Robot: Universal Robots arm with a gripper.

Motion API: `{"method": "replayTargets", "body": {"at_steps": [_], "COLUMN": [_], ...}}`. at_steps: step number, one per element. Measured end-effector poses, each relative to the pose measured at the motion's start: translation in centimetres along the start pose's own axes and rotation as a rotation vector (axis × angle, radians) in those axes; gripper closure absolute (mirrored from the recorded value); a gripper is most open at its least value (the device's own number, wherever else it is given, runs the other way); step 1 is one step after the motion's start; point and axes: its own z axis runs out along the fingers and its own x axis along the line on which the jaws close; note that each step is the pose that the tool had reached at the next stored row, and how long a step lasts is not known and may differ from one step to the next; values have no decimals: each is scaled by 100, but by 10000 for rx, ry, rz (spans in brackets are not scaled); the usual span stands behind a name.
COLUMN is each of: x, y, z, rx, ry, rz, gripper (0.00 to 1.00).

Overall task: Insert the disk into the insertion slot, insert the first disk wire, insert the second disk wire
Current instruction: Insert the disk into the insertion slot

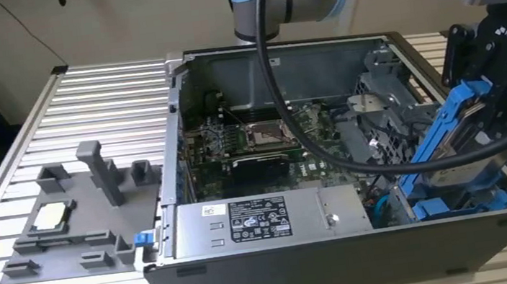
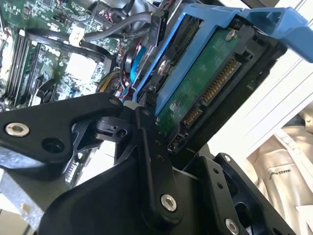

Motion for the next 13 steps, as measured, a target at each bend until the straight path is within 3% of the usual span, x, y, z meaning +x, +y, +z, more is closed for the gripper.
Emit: {"method": "replayTargets", "body": {"at_steps": [13], "x": [-30], "y": [-32], "z": [130], "rx": [0], "ry": [-29], "rz": [-96], "gripper": [67]}}
